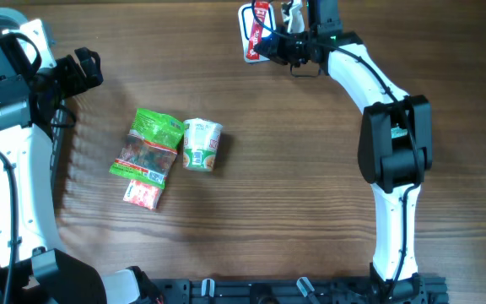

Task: Scan the item barcode
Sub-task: 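Carry the stick right and release it on the table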

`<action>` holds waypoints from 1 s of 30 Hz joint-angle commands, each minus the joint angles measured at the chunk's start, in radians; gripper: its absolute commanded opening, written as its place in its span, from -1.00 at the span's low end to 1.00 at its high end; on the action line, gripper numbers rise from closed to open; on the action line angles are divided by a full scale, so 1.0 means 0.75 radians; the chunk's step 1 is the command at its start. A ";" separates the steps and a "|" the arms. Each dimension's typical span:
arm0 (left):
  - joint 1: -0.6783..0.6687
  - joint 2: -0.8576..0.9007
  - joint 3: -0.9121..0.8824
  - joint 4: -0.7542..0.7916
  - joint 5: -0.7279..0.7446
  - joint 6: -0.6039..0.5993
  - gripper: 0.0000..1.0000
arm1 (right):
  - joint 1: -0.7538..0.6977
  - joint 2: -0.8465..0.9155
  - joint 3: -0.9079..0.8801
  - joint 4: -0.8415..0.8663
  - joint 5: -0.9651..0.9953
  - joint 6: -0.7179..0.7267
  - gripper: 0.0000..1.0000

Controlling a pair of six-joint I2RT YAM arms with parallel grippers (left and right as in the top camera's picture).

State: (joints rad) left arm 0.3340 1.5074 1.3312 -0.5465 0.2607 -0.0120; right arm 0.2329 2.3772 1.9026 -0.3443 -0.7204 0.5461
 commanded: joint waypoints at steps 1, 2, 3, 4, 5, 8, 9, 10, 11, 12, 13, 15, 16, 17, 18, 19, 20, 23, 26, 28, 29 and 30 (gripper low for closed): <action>0.006 0.001 0.016 0.004 0.015 0.007 1.00 | 0.003 0.020 0.022 -0.007 0.072 0.005 -0.92; 0.006 0.001 0.016 0.004 0.015 0.007 1.00 | 0.002 0.020 0.022 -0.013 0.062 0.007 -0.92; 0.006 0.001 0.016 0.004 0.015 0.007 1.00 | -0.003 0.012 0.023 -0.023 0.056 0.011 -0.91; 0.006 0.001 0.016 0.004 0.015 0.007 1.00 | -0.005 0.002 0.023 -0.023 0.052 0.010 -0.91; 0.006 0.001 0.016 0.004 0.015 0.007 1.00 | -0.009 -0.046 0.023 -0.042 0.052 -0.002 -0.91; 0.006 0.001 0.016 0.004 0.015 0.007 1.00 | -0.011 -0.230 0.023 -0.179 0.056 -0.122 -0.91; 0.006 0.001 0.016 0.004 0.015 0.007 1.00 | -0.011 -0.311 0.023 -0.259 0.057 -0.157 -0.91; 0.006 0.001 0.016 0.004 0.015 0.007 1.00 | -0.011 -0.378 0.023 -0.335 0.058 -0.179 -0.91; 0.006 0.001 0.016 0.004 0.015 0.007 1.00 | -0.011 -0.474 0.023 -0.455 0.064 -0.225 -0.91; 0.006 0.001 0.016 0.004 0.015 0.007 1.00 | -0.011 -0.581 0.023 -0.604 0.122 -0.280 -0.91; 0.006 0.001 0.016 0.004 0.015 0.007 1.00 | -0.011 -0.673 0.023 -0.729 0.225 -0.318 -0.92; 0.006 0.001 0.016 0.004 0.016 0.007 1.00 | -0.011 -0.836 0.023 -0.944 0.461 -0.350 -0.91; 0.006 0.001 0.016 0.004 0.015 0.007 1.00 | -0.011 -0.922 0.023 -1.052 0.590 -0.350 -0.91; 0.006 0.001 0.016 0.004 0.015 0.007 1.00 | -0.011 -0.979 0.023 -1.129 0.683 -0.349 -0.92; 0.006 0.001 0.016 0.004 0.015 0.007 1.00 | -0.011 -1.019 0.023 -1.196 0.770 -0.343 -0.91; 0.006 0.001 0.016 0.004 0.016 0.007 1.00 | -0.011 -1.060 0.023 -1.317 0.898 -0.339 -0.91; 0.006 0.001 0.016 0.004 0.015 0.007 1.00 | -0.011 -1.064 0.022 -1.425 0.953 -0.338 -0.91; 0.006 0.001 0.016 0.004 0.015 0.007 1.00 | -0.011 -1.063 -0.080 -1.560 0.965 -0.294 -0.91; 0.006 0.001 0.016 0.004 0.015 0.007 1.00 | -0.011 -1.063 -0.287 -1.538 1.003 -0.224 -0.91; 0.006 0.001 0.016 0.004 0.016 0.007 1.00 | -0.011 -1.063 -0.451 -1.470 1.052 -0.194 -0.91; 0.006 0.001 0.016 0.004 0.016 0.007 1.00 | -0.011 -1.063 -0.560 -1.400 1.066 -0.195 -0.91; 0.006 0.001 0.016 0.004 0.016 0.007 1.00 | -0.011 -1.063 -0.642 -1.340 1.082 -0.195 -0.91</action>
State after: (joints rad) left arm 0.3340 1.5074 1.3312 -0.5461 0.2607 -0.0120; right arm 0.2279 1.5875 1.5394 -1.4124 0.0307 0.3733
